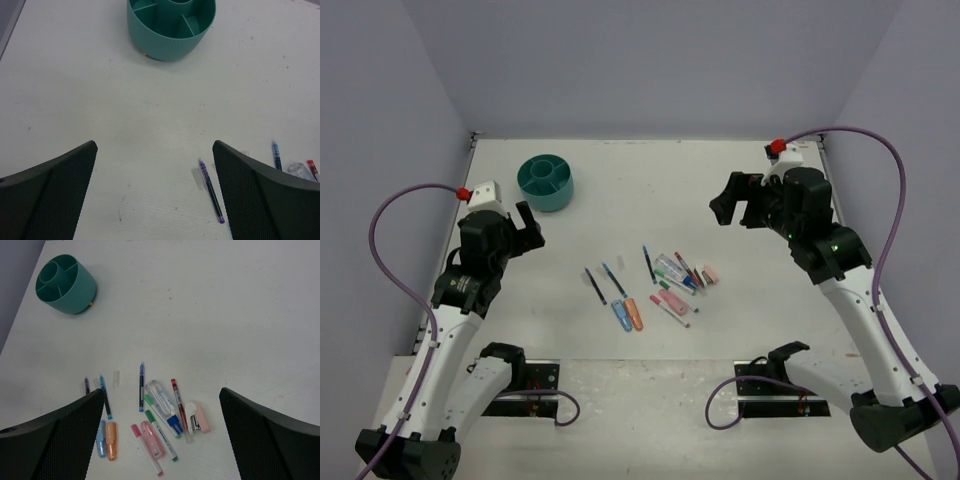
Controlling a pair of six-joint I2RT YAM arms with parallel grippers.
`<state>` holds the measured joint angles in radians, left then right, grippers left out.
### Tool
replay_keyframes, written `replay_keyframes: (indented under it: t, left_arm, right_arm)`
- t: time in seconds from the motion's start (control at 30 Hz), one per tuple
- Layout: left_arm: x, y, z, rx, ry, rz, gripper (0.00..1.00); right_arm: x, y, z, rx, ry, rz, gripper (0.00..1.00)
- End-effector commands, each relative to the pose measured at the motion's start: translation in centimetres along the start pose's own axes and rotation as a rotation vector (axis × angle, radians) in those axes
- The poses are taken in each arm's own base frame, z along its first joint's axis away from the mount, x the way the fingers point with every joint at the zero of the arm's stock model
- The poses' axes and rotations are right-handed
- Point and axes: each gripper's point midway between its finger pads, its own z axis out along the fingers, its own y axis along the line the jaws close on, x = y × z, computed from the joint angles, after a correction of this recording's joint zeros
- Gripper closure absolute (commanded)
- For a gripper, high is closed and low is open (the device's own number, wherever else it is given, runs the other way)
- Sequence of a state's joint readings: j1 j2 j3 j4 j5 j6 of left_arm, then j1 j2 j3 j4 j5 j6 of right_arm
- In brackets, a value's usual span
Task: Sort the stationery into containers
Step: Pick up the pen from the center of the board.
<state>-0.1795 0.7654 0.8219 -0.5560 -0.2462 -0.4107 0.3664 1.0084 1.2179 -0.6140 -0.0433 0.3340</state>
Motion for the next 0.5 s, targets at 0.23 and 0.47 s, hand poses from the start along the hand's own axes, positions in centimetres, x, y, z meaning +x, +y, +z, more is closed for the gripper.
replay_keyframes:
  t: [0.23,0.47]
  left_arm:
    - [-0.3,-0.5,0.0,0.026,-0.015,-0.004,0.00]
    - [-0.2,-0.8,0.2,0.038,-0.013,-0.001,0.00]
  right_arm:
    - [0.4,5.1,1.4,-0.310,0.009,-0.009,0.01]
    - [3.1,10.1,6.5,-0.275,0.212,-0.134,0.04]
